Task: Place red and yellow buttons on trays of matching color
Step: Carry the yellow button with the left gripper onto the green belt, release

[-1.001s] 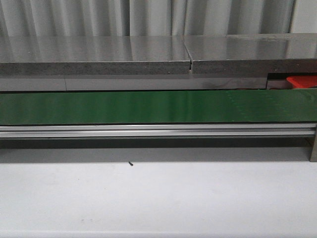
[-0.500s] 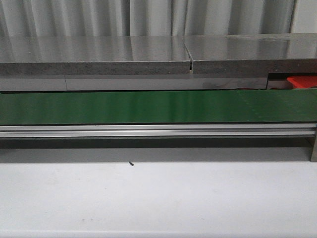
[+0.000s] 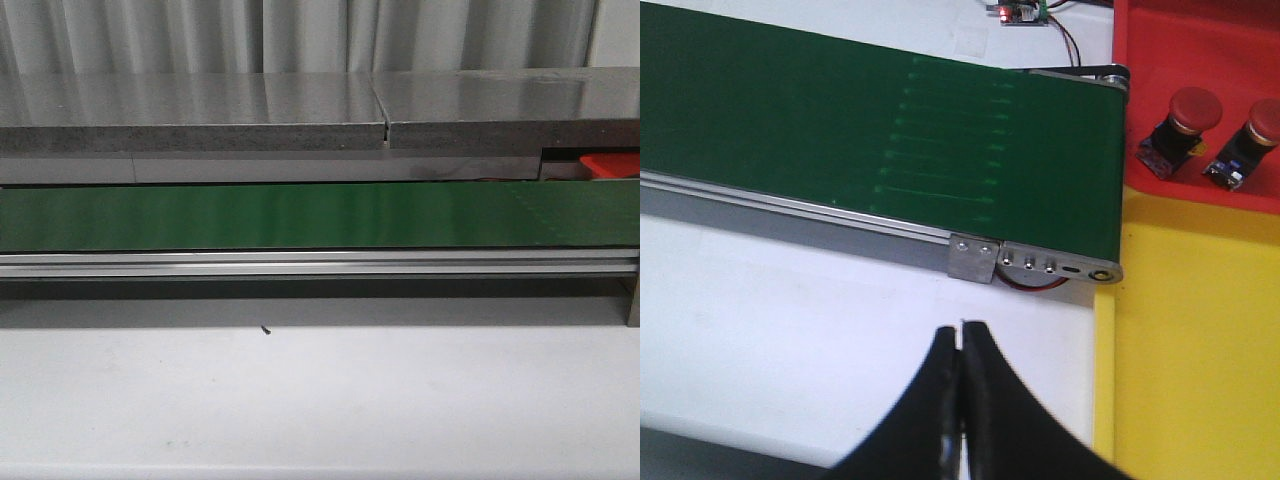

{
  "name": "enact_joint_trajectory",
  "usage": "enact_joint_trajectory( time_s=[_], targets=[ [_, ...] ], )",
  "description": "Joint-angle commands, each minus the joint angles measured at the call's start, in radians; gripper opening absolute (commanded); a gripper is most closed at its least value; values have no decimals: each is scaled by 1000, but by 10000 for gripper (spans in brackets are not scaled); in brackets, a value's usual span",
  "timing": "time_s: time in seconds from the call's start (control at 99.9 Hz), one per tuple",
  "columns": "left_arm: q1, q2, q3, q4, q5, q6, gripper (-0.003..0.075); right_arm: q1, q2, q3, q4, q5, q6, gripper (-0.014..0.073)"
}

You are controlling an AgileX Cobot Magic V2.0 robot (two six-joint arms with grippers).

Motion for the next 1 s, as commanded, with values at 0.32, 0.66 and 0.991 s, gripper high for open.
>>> enact_joint_trajectory(
  time_s=[0.32,0.66,0.991],
  targets=[
    [-260,-110,-29,12,-31,1,1,2,-3,-27,1,-56,-10,-67],
    [-285,-28,-29,-8,-66,1,1,2,-3,-27,1,-56,-10,-67],
    [-285,36,-29,-13,-64,1,2,2,-3,-27,1,-56,-10,-67]
  ],
)
